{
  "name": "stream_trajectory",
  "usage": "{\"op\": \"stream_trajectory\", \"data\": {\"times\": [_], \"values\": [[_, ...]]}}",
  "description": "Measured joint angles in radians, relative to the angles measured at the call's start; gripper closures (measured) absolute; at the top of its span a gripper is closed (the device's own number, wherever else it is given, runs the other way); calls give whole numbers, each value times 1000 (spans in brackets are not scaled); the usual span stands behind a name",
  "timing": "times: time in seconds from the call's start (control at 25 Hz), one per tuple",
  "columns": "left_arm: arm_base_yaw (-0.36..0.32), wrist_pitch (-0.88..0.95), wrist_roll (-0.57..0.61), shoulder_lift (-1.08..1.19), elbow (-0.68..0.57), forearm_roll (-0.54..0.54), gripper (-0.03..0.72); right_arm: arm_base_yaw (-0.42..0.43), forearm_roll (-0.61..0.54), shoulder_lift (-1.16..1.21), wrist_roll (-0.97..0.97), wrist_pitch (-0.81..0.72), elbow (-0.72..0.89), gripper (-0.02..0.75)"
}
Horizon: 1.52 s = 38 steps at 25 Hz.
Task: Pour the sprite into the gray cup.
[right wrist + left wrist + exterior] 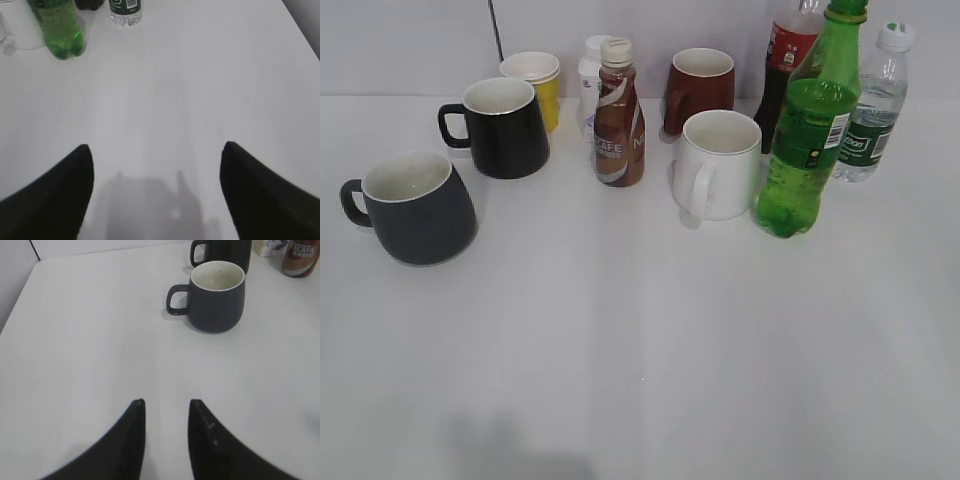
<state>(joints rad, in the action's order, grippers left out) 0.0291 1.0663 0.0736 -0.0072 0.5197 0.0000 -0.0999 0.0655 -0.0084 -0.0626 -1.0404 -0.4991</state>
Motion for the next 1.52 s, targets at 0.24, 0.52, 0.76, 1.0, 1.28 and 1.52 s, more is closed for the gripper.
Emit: {"op": "stream_trajectory", "data": {"times": [0.24,0.52,0.76,1.0,1.28,1.52], "values": [[0,0,0,0,0,0,454,0,0,0,0,0,0,150],[0,-186,0,42,18,-30,454,0,0,0,0,0,0,150],[0,-919,0,240,-96,0,452,0,0,0,0,0,0,150],[0,-1398,0,574,-225,21,449,0,0,0,0,0,0,150],[0,-1528,0,1027,-234,23,449,0,1,0,0,0,0,150],[0,-1785,0,1390,-234,27,449,0,1,0,0,0,0,150]]}}
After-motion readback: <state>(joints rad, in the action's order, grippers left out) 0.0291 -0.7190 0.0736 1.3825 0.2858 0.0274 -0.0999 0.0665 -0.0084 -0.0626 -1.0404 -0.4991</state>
